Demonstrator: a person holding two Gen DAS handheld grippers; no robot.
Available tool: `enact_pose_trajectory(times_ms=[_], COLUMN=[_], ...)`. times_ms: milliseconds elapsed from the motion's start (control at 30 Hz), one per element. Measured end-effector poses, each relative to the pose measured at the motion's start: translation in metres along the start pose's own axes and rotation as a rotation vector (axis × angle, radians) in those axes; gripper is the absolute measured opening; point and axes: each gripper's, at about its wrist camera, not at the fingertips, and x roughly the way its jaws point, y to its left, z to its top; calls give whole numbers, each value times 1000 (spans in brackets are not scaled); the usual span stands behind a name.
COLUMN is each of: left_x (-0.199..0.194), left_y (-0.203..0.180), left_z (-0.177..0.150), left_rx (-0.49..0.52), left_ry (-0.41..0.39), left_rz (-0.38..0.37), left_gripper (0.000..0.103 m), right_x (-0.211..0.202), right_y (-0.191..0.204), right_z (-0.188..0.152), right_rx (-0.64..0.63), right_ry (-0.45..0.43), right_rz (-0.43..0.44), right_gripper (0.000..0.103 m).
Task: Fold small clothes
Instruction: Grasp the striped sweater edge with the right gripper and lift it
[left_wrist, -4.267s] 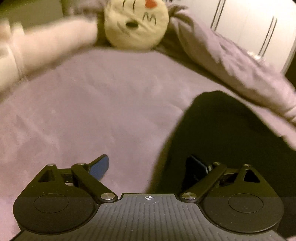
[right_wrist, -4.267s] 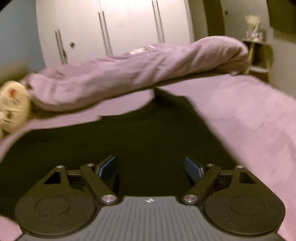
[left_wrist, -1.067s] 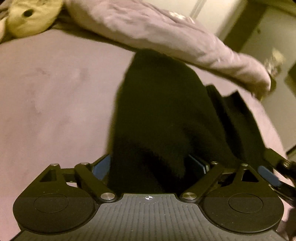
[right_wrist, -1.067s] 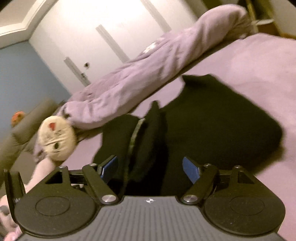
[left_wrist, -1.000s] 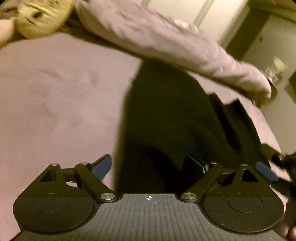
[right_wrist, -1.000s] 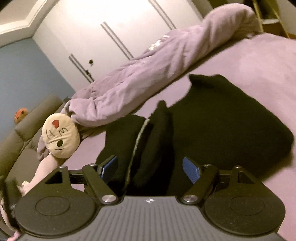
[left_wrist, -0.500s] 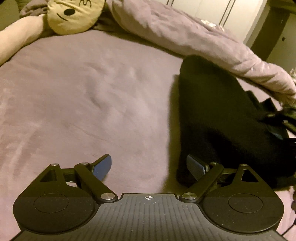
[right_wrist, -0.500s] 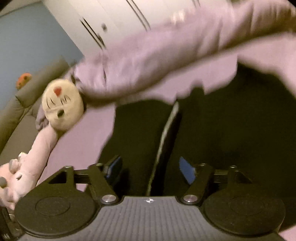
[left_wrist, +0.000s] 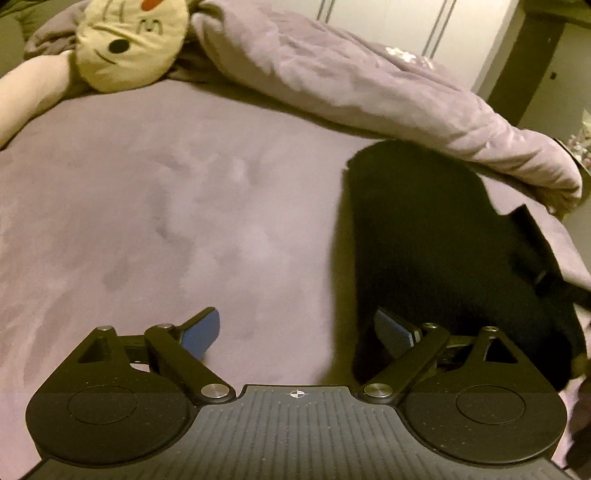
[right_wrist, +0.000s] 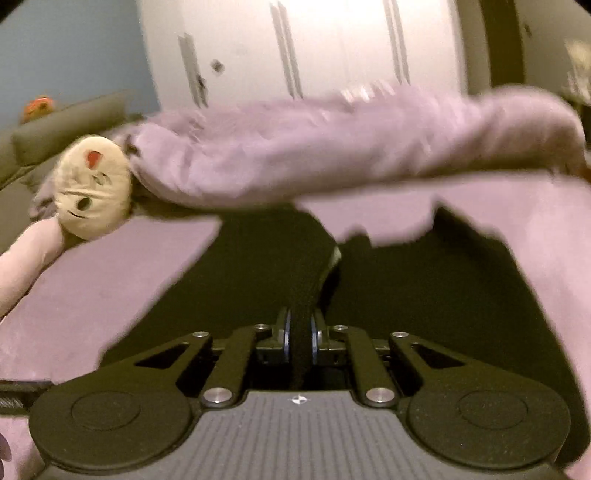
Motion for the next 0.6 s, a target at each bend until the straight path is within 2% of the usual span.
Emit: enact_pose_trajectory(times_ms=[33, 67, 100, 167, 233, 267, 300, 333, 400, 533, 600], left_x=[5, 12, 18, 24, 25, 24, 24, 24, 23, 21, 20], left_y=[-5, -9, -12, -15, -14, -14, -14, -14, -18, -26, -26], left_z=[1, 1, 1, 0, 0, 1, 1, 1, 0, 0, 2], left_rx=[12, 22, 23, 39, 60, 58, 54, 51, 54, 84, 85], left_ry=[14, 35, 58, 61, 55, 52, 52, 52, 48, 39, 44], left_rz=[-18, -44, -44, -13, -12, -15, -13, -9, 0, 17, 15], left_gripper=[95, 95, 95, 95, 95, 95, 95, 95, 94, 93, 92], right_x=[10, 19, 22, 13, 3, -4, -10, -14, -12, 14, 24], right_y=[-5, -10, -15, -26, -34, -39, -43, -48, -60, -77, -75], right_z=[-8, -15, -20, -17, -10, -8, -6, -5, -4, -4, -2], right_rx=[-13, -22, -9, 65, 131, 147, 162, 172, 215, 367, 387], right_ry=[39, 65, 56, 42, 47, 33, 15, 2, 21, 103, 121], right_rz=[-33, -31, -16, 69, 102, 108, 98, 95, 127, 245, 284], right_gripper=[10, 10, 11, 20, 46, 55, 72, 77, 77, 78, 84])
